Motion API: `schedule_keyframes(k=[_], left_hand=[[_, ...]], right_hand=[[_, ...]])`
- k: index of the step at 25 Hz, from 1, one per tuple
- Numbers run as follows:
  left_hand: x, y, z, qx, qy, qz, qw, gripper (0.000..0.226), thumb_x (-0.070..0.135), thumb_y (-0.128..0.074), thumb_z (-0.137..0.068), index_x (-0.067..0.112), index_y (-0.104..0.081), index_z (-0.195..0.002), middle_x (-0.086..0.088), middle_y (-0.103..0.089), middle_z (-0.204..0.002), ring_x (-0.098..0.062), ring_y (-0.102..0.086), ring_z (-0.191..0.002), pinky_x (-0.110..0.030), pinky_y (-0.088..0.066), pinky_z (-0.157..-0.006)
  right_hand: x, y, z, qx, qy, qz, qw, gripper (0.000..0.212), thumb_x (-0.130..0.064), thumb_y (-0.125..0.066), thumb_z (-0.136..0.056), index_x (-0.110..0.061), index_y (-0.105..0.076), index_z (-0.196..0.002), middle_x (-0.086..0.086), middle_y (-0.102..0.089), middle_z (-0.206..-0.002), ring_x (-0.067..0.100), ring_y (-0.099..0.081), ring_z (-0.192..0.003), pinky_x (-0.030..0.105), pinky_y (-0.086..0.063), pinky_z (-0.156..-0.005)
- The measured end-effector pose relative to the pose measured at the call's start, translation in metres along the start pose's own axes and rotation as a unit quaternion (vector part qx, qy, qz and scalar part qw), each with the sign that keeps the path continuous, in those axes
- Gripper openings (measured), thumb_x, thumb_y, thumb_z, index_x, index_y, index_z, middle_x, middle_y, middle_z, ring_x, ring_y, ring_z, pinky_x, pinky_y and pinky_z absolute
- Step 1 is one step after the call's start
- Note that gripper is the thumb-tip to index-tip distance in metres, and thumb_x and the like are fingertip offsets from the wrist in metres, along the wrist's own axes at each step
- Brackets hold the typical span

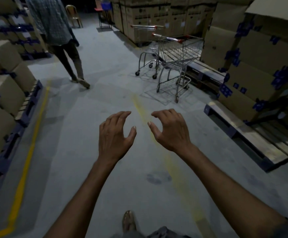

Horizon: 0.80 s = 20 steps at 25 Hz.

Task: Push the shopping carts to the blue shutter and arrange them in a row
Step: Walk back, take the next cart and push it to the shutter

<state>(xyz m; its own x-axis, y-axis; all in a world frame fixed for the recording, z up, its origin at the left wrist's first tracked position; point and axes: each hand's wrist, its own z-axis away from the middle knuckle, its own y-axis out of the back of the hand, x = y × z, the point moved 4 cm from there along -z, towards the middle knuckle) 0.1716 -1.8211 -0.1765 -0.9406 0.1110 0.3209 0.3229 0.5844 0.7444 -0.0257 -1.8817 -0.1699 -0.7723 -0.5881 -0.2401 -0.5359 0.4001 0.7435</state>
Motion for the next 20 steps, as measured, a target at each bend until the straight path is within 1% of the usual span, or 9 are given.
schedule_keyframes(k=[5, 9, 12, 16, 20], left_hand=[[-0.072, -0.039, -0.097, -0.017, -0.001, 0.042, 0.999, 0.052, 0.041, -0.065, -0.091, 0.029, -0.052, -0.140, 0.007, -0.057, -0.139, -0.016, -0.050, -0.129, -0.038, -0.040, -0.100], [-0.115, -0.070, -0.166, -0.038, -0.015, 0.068, 0.997, 0.052, 0.042, -0.063, -0.091, 0.030, -0.052, -0.139, 0.008, -0.057, -0.138, -0.017, -0.052, -0.127, -0.039, -0.043, -0.098], [-0.135, -0.098, -0.208, -0.051, -0.024, 0.085, 0.995, 0.051, 0.041, -0.064, -0.091, 0.030, -0.051, -0.139, 0.008, -0.057, -0.138, -0.016, -0.051, -0.127, -0.040, -0.043, -0.098], [-0.151, -0.151, -0.269, -0.066, -0.035, 0.108, 0.991, 0.050, 0.041, -0.064, -0.091, 0.032, -0.051, -0.138, 0.010, -0.057, -0.137, -0.016, -0.050, -0.128, -0.040, -0.041, -0.099], [-0.159, -0.216, -0.341, -0.080, -0.057, 0.117, 0.988, 0.048, 0.044, -0.061, -0.091, 0.033, -0.052, -0.137, 0.010, -0.057, -0.136, -0.016, -0.051, -0.127, -0.042, -0.043, -0.099]], right_hand=[[0.011, -0.069, -0.094, 0.016, -0.055, -0.005, 0.998, 0.032, -0.047, -0.062, -0.093, -0.024, -0.068, -0.115, -0.007, -0.069, -0.107, 0.018, -0.059, -0.100, 0.038, -0.046, -0.082], [0.018, -0.110, -0.152, 0.025, -0.098, -0.023, 0.995, 0.030, -0.047, -0.063, -0.092, -0.026, -0.067, -0.113, -0.009, -0.068, -0.104, 0.017, -0.058, -0.098, 0.039, -0.047, -0.082], [0.034, -0.139, -0.187, 0.020, -0.114, -0.017, 0.993, 0.029, -0.047, -0.062, -0.093, -0.026, -0.067, -0.113, -0.009, -0.068, -0.104, 0.015, -0.058, -0.099, 0.040, -0.048, -0.084], [0.076, -0.180, -0.234, 0.014, -0.129, -0.010, 0.991, 0.030, -0.049, -0.061, -0.093, -0.027, -0.066, -0.113, -0.010, -0.068, -0.104, 0.015, -0.059, -0.100, 0.040, -0.048, -0.084], [0.138, -0.222, -0.290, 0.019, -0.152, -0.010, 0.988, 0.030, -0.049, -0.061, -0.093, -0.027, -0.067, -0.112, -0.010, -0.068, -0.104, 0.015, -0.058, -0.100, 0.039, -0.048, -0.086]])
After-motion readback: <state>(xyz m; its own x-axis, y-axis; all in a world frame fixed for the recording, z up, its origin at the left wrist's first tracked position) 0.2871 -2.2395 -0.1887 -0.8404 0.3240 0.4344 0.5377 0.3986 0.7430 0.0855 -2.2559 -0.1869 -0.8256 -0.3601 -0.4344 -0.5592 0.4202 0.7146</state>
